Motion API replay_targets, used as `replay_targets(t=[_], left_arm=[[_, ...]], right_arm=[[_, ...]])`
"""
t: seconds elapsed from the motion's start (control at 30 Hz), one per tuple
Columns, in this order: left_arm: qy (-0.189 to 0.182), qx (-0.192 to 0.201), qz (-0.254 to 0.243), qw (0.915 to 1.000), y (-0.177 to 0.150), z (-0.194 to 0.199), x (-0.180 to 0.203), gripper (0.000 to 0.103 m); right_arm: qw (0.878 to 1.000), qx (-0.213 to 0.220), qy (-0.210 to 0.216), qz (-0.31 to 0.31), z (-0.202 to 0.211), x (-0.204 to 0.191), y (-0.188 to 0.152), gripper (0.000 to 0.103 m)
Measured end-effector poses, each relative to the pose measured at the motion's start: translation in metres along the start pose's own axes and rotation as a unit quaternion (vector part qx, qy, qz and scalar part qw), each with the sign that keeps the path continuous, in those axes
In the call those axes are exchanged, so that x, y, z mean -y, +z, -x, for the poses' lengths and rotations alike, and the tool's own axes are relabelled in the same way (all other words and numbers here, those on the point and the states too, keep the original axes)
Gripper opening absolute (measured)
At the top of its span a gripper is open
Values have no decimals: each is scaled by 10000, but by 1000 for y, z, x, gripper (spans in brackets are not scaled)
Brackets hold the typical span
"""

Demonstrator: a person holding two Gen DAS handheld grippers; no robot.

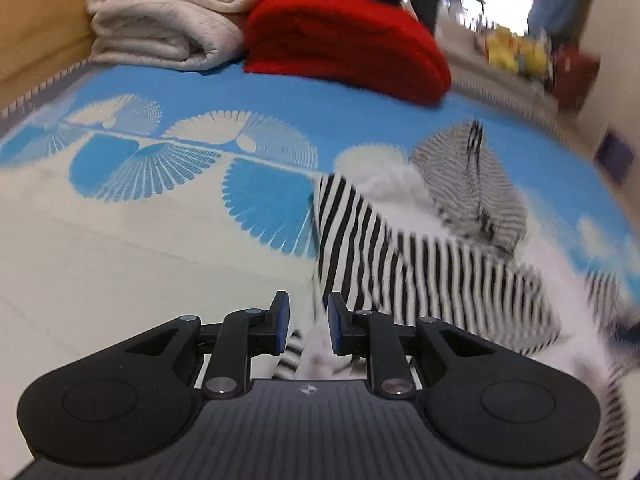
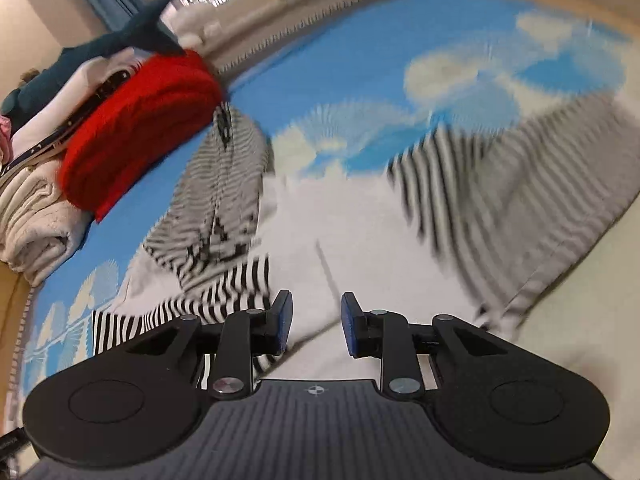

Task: Fold small clothes
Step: 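Fold the held sleeve across the white vest front with the left gripper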

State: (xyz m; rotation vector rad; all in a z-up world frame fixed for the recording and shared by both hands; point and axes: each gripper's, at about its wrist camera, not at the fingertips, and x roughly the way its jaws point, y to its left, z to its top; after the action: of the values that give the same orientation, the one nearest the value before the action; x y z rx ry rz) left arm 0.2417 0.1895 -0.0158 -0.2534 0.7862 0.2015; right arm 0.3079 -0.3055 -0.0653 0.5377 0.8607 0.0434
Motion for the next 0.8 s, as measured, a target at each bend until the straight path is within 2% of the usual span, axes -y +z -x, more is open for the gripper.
replay_targets(t=[0.1, 0.2, 0.37, 0.4, 0.43, 0.53, 0.6, 0.67, 0.73, 0.8], left_arm=[[145, 44, -187, 9997, 4, -3, -5, 21], [33, -28, 95, 9999, 6, -9, -8, 21], [-36, -86, 161, 9998, 4, -17, -2, 21], [-40, -80, 155, 9998, 5, -17, -1, 21], [-46, -73, 144, 9999, 6, -18, -1, 21], [-41, -95, 147, 9998, 6, -23, 1, 21], [-92, -123, 138, 9998, 5, -26, 5, 21], [-161, -157, 47, 9997, 4, -29, 12, 21], [-252, -217, -64, 9994, 1, -34, 23, 21], [-361, -351, -154, 9986, -2, -41, 32, 21]], right_arm=[[9975, -429, -157, -534, -38, 5, -12, 30], [9970, -415, -278, -597, -60, -1, -15, 30], [9976, -282, -344, -537, -86, -7, -14, 28], [9982, -237, -350, -436, -88, -9, -13, 12], [9987, -167, -323, -353, -89, -12, -11, 8], [9990, 367, -103, -244, -70, -18, -3, 7], [9950, 984, 139, -61, -41, -30, 1, 7], [9892, 1453, 201, 16, -14, -36, 1, 7], [9887, 1485, -195, 55, -6, -33, -5, 7], [9902, 1165, -776, 14, -15, -23, -10, 8]])
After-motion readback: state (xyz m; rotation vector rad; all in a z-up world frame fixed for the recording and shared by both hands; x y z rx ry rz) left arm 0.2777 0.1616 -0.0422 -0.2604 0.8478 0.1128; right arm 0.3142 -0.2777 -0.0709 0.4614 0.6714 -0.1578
